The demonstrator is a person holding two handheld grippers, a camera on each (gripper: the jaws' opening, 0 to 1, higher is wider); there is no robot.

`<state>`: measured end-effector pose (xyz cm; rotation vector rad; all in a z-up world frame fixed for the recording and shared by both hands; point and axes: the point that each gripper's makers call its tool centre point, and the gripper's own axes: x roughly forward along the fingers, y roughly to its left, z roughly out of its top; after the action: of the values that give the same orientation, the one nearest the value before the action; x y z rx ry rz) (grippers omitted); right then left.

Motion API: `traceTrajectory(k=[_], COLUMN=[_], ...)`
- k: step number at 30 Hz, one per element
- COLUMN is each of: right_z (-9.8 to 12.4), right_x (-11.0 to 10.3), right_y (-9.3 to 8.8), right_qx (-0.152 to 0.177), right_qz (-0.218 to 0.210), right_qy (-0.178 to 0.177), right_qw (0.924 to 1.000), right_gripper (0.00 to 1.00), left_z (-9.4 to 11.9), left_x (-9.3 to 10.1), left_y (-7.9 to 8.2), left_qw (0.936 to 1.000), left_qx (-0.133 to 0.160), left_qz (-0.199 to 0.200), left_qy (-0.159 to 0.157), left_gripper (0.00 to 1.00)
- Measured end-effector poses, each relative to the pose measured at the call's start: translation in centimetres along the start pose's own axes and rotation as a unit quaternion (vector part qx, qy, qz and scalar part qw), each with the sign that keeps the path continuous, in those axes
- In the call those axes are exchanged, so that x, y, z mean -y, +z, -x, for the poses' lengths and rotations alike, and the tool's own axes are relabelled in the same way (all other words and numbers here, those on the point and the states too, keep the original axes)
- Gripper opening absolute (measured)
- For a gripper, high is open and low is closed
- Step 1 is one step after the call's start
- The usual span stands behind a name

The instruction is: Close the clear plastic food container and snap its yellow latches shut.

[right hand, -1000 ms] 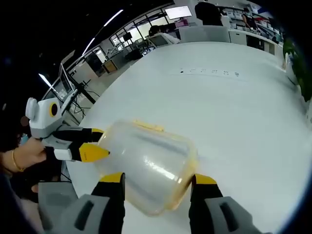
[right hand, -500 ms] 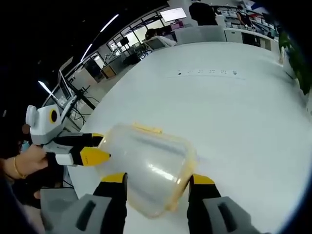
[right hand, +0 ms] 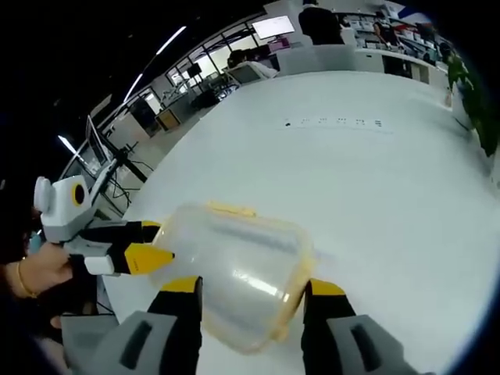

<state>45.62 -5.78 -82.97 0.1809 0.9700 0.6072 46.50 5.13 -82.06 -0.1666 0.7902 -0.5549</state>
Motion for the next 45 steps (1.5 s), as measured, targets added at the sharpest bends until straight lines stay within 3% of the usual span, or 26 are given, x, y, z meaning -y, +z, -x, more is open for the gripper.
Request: traceTrajectory(k=[13, 21, 35, 45], right_z=[-2.4, -3.5, -5.2, -5.9], right_x=[-0.7, -0.5, 0.4, 1.4], right_y=[2.6, 4.3, 7.1, 8.8], right_qx=[0.020, 0.039, 0.064, 0.063], right_qz=[0.007, 0.011, 0.007, 0.007], right_qy=[-0.004, -0.003, -0.009, -0.009], right_qw=[0.9998, 0.9992, 0.9979, 0.9979], right_gripper=[0.49, 0.49, 0.49, 0.49], left_z=[-0.4, -1.2, -3.0, -4.0], left_x=[-2.9, -4.4, -6.3, -6.9], left_y=[1.9, 3.3, 6.0, 7.3], left_qw=[1.0000, 0.9998, 0.9992, 0.9985], left_qx=[-0.001, 0.016, 0.040, 0.053], left_qz=[-0.007, -0.007, -0.007, -0.010], left_qy=[0.003, 0.005, 0.004, 0.008], left_gripper=[0.38, 0.38, 0.38, 0.38])
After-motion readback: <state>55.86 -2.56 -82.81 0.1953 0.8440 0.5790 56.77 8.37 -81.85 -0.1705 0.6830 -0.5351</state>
